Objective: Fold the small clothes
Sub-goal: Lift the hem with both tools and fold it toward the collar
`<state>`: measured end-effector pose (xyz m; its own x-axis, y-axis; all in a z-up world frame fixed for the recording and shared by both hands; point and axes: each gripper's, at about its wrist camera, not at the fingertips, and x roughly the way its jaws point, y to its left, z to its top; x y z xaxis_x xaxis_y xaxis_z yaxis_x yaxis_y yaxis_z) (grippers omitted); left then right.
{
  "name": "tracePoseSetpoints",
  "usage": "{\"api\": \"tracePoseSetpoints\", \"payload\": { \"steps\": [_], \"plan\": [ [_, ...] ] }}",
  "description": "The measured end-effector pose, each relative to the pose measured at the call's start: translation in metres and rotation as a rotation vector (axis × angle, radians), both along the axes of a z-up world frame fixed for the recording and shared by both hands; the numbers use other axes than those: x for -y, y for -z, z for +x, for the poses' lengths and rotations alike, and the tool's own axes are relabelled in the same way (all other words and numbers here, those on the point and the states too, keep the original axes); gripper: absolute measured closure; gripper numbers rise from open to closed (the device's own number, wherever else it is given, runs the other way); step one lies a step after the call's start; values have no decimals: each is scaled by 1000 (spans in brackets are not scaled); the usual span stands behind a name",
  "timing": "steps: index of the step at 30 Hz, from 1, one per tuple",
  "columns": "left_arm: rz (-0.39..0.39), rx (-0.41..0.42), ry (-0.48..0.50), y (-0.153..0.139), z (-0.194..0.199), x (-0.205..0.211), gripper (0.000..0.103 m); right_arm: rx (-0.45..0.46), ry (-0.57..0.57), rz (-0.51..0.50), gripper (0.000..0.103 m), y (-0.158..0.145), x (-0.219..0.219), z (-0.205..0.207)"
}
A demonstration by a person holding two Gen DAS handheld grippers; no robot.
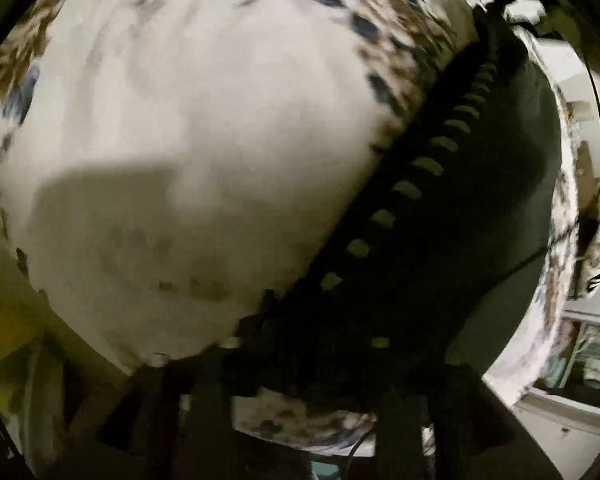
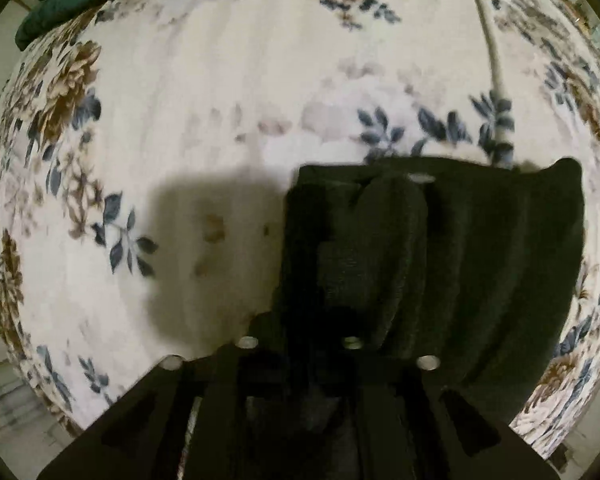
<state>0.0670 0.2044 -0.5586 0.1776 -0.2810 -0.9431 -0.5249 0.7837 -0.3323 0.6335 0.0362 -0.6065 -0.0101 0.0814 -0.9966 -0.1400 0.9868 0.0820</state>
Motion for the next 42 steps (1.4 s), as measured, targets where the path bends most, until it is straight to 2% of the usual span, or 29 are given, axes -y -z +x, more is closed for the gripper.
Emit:
{"api": "tracePoseSetpoints", "payload": {
  "steps": [1, 2, 8, 10, 13, 18, 20, 23, 26, 29, 30, 31, 32, 33, 34, 36, 37, 38, 40, 42],
  "plan": [
    [-10, 5, -8, -3, -4, -5, 58, -5, 4, 20, 61, -2, 4, -3],
    [-19, 7, -10, -5, -5, -8, 56, -9, 8, 43, 47, -8, 12, -9],
    [-11, 28, 28, -44, 3, -10, 55, 27, 25, 175, 13, -56, 75, -72],
    [-20, 51, 36, -60, 17, -9, 52, 39, 62, 211, 10, -69, 107, -98],
    [-34, 103, 54, -85, 50, -3, 40, 33, 126, 250, 10, -72, 159, -138],
    [-23, 189, 138, -105, 148, 14, 37, 4, 282, 326, 10, -40, 249, -174],
    [5, 229, 172, -107, 197, 18, 37, 1, 337, 388, 10, -29, 269, -172],
    [43, 283, 226, -99, 286, 27, 37, 46, 366, 441, 10, -20, 290, -155],
    [71, 302, 276, -78, 359, 33, 37, 89, 368, 526, 10, -11, 295, -121],
    [69, 297, 321, -55, 420, 36, 39, 107, 385, 563, 10, 3, 295, -84],
    [64, 297, 337, -49, 431, 37, 41, 112, 394, 566, 10, 7, 295, -73],
    [53, 290, 360, -41, 442, 39, 66, 115, 406, 577, 10, 11, 295, -62],
    [48, 268, 379, -31, 453, 41, 85, 112, 423, 593, 10, 18, 296, -50],
    [37, 251, 395, -25, 459, 42, 99, 101, 443, 604, 10, 25, 294, -39],
    [24, 259, 399, -24, 461, 41, 99, 83, 479, 617, 13, 35, 294, -28],
    [5, 317, 389, -35, 462, 35, 99, 55, 515, 643, 41, 46, 289, -16],
    [-13, 350, 373, -44, 461, 29, 99, 51, 536, 622, 74, 48, 290, -12],
    [-33, 378, 356, -51, 462, 23, 99, 73, 564, 598, 90, 46, 292, -12],
    [-47, 376, 345, -48, 472, 12, 99, 137, 592, 566, 91, 35, 294, -15],
    [-24, 325, 375, -29, 483, 12, 99, 154, 624, 532, 91, 35, 298, -15]
  ]
}}
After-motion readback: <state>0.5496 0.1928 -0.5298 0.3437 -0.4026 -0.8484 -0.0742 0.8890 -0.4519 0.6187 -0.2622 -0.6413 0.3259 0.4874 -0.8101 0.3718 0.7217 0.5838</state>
